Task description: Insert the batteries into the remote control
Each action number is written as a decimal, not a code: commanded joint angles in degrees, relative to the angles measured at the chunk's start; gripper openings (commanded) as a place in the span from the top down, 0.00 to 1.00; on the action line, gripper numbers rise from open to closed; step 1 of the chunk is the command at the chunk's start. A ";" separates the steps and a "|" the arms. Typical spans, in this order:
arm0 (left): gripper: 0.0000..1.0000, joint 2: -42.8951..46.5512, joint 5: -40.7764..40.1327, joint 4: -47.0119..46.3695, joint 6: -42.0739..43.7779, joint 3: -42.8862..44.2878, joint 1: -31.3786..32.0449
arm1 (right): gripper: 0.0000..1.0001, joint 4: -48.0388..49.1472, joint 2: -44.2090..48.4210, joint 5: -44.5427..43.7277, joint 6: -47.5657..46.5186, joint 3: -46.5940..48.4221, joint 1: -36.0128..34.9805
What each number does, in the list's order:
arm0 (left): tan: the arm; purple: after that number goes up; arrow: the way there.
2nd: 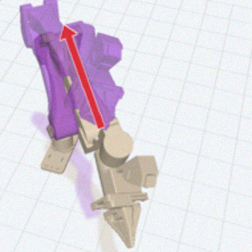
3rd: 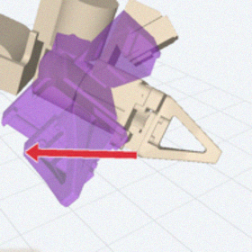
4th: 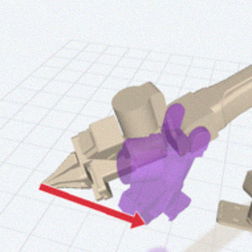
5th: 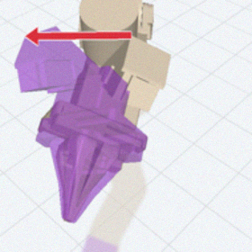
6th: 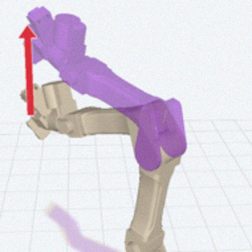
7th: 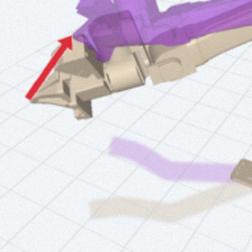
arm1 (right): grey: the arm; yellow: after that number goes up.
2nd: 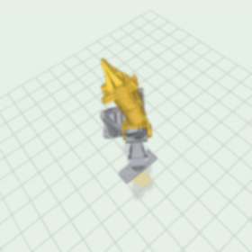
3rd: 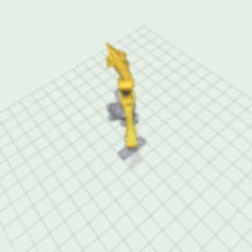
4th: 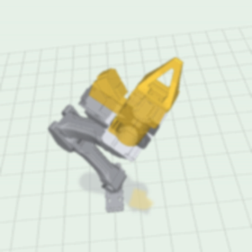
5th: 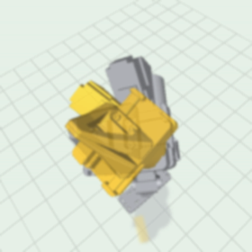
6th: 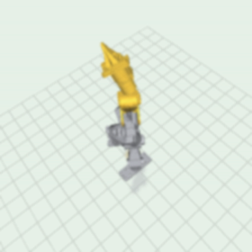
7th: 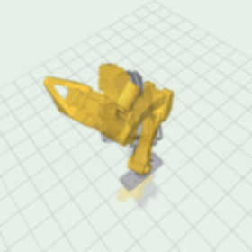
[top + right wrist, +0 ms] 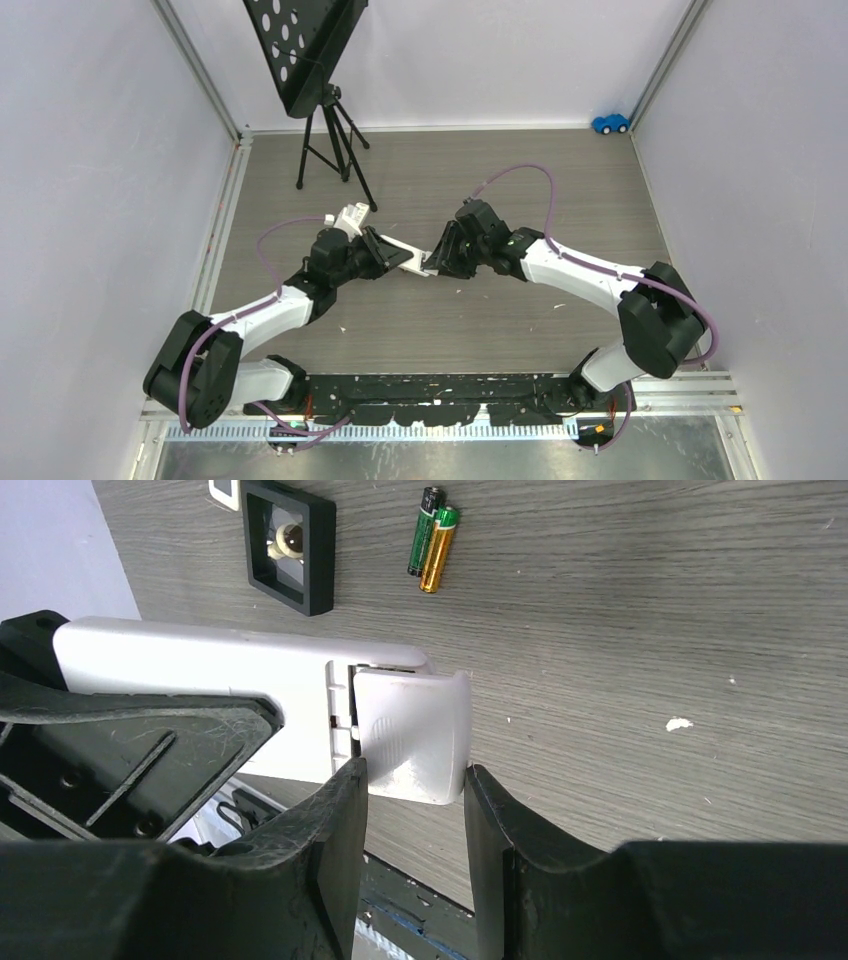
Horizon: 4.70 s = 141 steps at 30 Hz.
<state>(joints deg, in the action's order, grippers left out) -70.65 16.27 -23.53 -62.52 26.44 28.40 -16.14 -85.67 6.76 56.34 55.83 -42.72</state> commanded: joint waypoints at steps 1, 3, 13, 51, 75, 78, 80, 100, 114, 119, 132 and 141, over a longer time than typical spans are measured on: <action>1.00 -0.31 0.69 -3.89 -0.82 1.59 0.16 | 0.58 3.09 -0.61 0.47 -0.06 2.51 -0.39; 1.00 -0.47 0.84 -4.05 -1.05 1.58 0.16 | 0.58 3.46 -0.87 0.63 -0.33 2.68 -0.43; 1.00 -1.24 1.40 -5.73 -2.63 1.04 0.16 | 0.58 3.15 -1.83 1.91 -1.13 3.34 -0.80; 1.00 -1.82 5.54 -24.75 -21.38 -3.76 0.07 | 0.54 -2.49 0.48 3.06 1.67 5.47 -0.87; 1.00 -1.92 5.35 -26.13 -22.72 -4.55 0.07 | 0.30 -5.05 5.97 -0.98 1.22 6.64 -0.87; 1.00 -1.53 5.35 -25.92 -22.80 -4.55 -0.06 | 0.26 -4.65 7.15 -1.45 1.58 6.17 -0.86; 1.00 -1.19 5.35 -25.68 -22.80 -4.46 -0.18 | 0.24 -3.49 7.98 -1.41 2.07 5.50 -0.87; 1.00 -1.94 9.78 -28.94 -28.16 -4.20 -1.05 | 0.30 0.22 9.18 -0.60 1.26 3.62 -0.84; 1.00 1.93 10.14 -14.47 -19.64 -5.08 -4.85 | 0.33 -5.09 11.28 -6.14 -1.93 3.44 -0.58; 1.00 8.97 7.01 1.37 -9.33 -5.30 -7.49 | 0.33 -9.28 9.92 -15.41 -8.33 3.00 -0.05; 1.00 20.75 0.86 25.99 3.16 -1.87 -10.11 | 0.19 -12.71 -20.53 -23.27 -29.55 24.54 0.06; 1.00 17.18 4.20 23.90 3.90 -2.05 -10.30 | 0.15 -18.93 -34.96 -26.72 -32.77 37.59 0.01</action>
<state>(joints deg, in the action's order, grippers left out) -52.07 18.39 1.61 -60.23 22.26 18.46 -31.14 -118.15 -16.14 25.87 88.73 -42.89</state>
